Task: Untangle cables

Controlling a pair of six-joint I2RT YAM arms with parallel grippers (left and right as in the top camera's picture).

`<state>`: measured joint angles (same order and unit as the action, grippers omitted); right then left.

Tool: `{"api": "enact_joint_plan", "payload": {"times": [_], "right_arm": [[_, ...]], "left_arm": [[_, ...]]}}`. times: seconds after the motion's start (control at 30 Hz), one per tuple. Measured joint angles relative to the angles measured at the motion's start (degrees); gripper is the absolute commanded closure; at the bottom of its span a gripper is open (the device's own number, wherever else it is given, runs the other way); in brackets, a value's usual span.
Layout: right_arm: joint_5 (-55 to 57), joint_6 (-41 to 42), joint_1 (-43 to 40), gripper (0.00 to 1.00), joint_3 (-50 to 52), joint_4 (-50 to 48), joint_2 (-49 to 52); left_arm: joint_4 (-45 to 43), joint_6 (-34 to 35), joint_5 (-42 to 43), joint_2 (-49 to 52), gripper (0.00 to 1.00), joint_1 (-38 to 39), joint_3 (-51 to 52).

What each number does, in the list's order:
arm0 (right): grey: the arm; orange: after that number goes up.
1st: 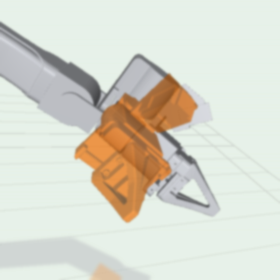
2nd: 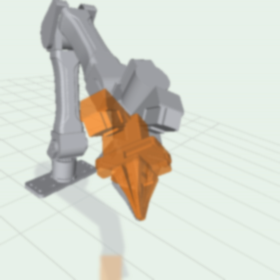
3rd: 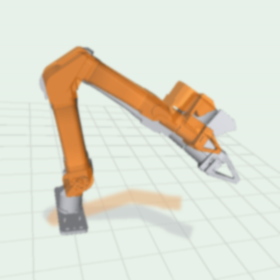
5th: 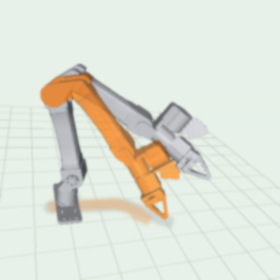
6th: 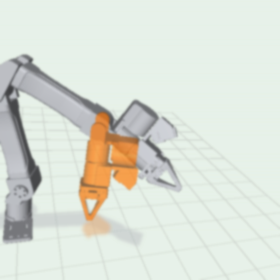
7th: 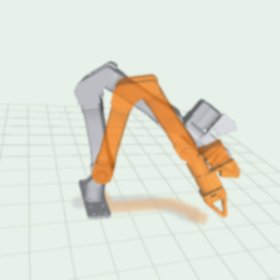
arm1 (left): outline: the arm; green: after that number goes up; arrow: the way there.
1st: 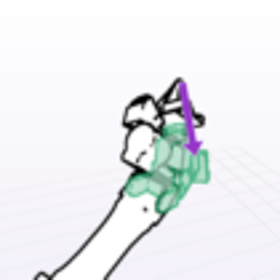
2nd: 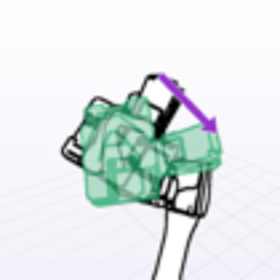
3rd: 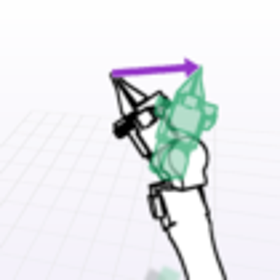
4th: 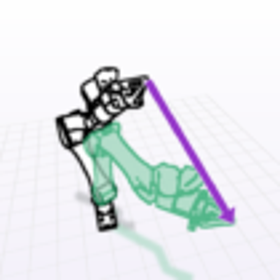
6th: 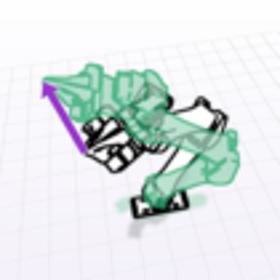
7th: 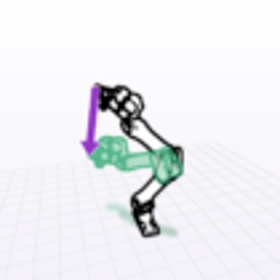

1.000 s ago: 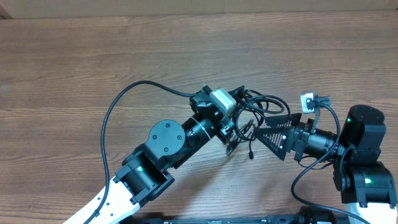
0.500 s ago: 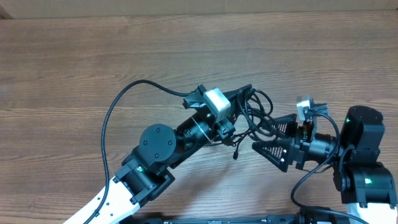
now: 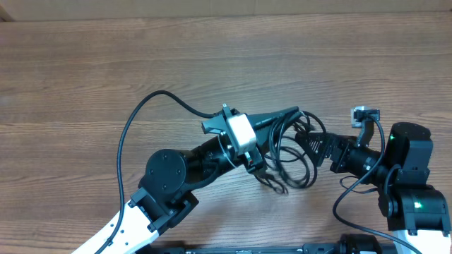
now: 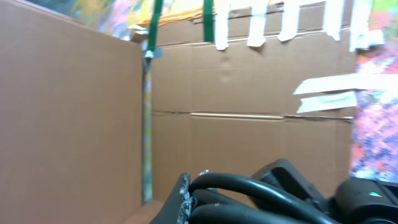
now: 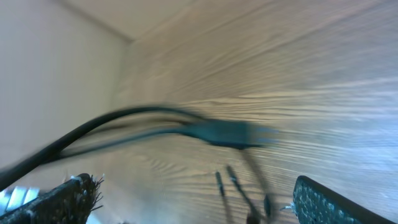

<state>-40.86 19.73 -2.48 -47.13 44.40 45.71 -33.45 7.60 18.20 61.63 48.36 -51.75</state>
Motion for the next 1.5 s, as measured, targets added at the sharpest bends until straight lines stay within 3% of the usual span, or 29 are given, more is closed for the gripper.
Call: {"api": "enact_joint_plan", "payload": {"times": [0.27,0.47,0.57,0.7,0.87,1.0,1.1,1.13,1.17,1.27,1.5], "right_arm": [[15.72,8.90,0.00,0.01,-0.02,6.32,4.55],[19.08,10.88,0.00,0.01,-0.02,6.64,7.41],[19.43,11.39,0.00,0.01,-0.02,6.62,7.39],[19.12,11.61,0.00,0.01,-0.02,6.47,7.39],[14.12,11.69,0.00,0.01,-0.02,3.41,7.39],[12.07,11.76,0.00,0.01,-0.02,3.28,7.39],[11.37,11.78,0.00,0.01,-0.02,3.23,7.39],[11.19,11.76,0.00,0.01,-0.02,3.26,7.39],[11.06,11.76,0.00,0.01,-0.02,3.28,7.39],[11.04,11.76,0.00,0.01,-0.02,3.26,7.39],[11.06,11.32,0.00,0.00,-0.02,3.19,7.39]], "left_arm": [[0.37,-0.07,3.43,0.00,0.96,0.00,0.00],[7.67,-3.58,1.40,-0.02,0.96,0.04,-0.04],[16.72,-8.35,-7.74,-0.02,0.96,0.04,-0.15],[22.21,-11.87,-18.21,0.15,0.96,0.04,-0.15],[30.88,-14.08,-32.65,2.45,0.96,0.04,-0.33],[38.82,-13.97,-38.38,6.51,0.94,-0.17,-0.42],[43.58,-12.00,-40.04,9.29,0.77,-1.16,-0.39],[44.96,-11.26,-40.41,9.94,0.64,-1.66,-0.42],[47.19,-9.18,-40.74,10.64,0.41,-2.73,-0.39],[50.51,-3.89,-40.79,11.91,0.00,-6.08,-0.42],[55.06,1.60,-33.97,12.17,0.00,-10.54,-0.39]]}}
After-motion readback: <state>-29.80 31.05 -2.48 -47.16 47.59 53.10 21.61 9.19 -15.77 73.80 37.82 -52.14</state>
